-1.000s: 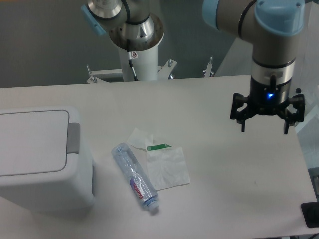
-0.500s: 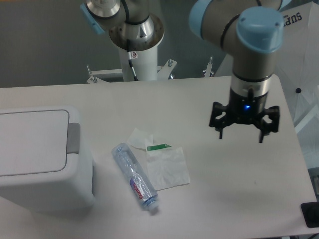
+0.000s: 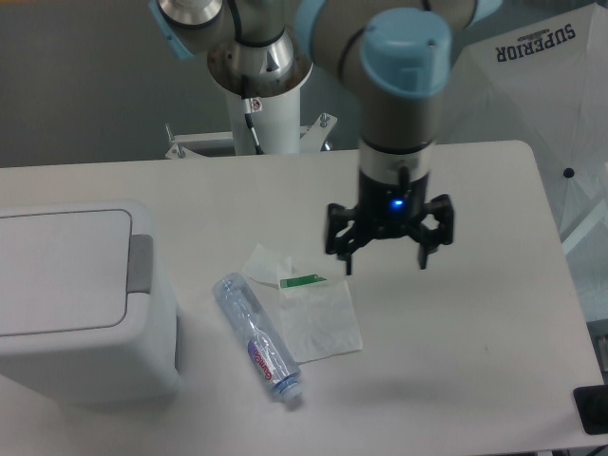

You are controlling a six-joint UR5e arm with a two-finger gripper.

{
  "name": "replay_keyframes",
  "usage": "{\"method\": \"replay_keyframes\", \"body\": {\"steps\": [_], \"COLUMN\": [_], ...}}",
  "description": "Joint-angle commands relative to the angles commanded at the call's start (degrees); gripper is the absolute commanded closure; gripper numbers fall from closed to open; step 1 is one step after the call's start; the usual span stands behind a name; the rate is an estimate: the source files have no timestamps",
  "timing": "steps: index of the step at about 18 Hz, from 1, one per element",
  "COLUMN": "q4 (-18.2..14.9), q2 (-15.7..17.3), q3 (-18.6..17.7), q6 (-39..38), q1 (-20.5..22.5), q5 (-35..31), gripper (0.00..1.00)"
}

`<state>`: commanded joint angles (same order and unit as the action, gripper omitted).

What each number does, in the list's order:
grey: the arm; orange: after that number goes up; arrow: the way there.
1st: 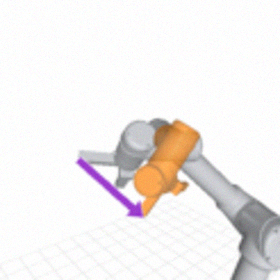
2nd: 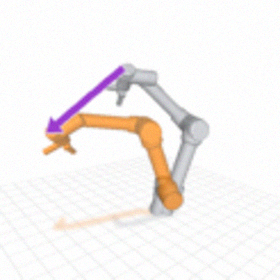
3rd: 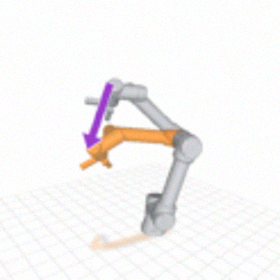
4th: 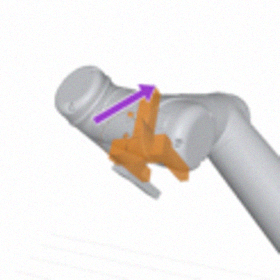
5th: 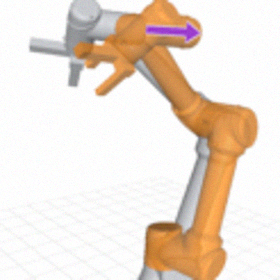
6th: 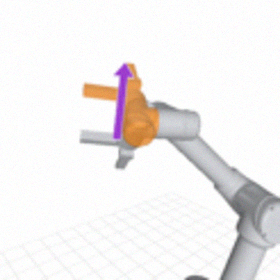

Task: Open the trash can
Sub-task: 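Move the open gripper over the white trash bin's lid, then lower the gripper onto the lid's rear edge and press down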

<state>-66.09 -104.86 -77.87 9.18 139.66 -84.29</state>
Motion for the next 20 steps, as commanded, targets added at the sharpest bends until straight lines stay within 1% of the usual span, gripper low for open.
{"method": "replay_keyframes", "body": {"steps": [1, 2, 5, 10, 16, 20], "q4": [0.00, 0.00, 0.00, -0.09, -0.09, 0.00], "q2": [0.44, 1.05, 3.07, 4.57, 4.58, 4.31], "q3": [0.17, 0.09, -1.23, -1.49, -2.46, -3.34], "q6": [-3.43, -4.43, -5.14, -5.93, -6.02, -5.93], "q1": [-1.05, -2.10, -4.04, -7.64, -11.25, -11.96], "q5": [0.18, 0.61, 2.37, 3.78, 3.78, 3.69], "gripper": [0.00, 0.00, 0.00, 0.00, 0.00, 0.00]}}
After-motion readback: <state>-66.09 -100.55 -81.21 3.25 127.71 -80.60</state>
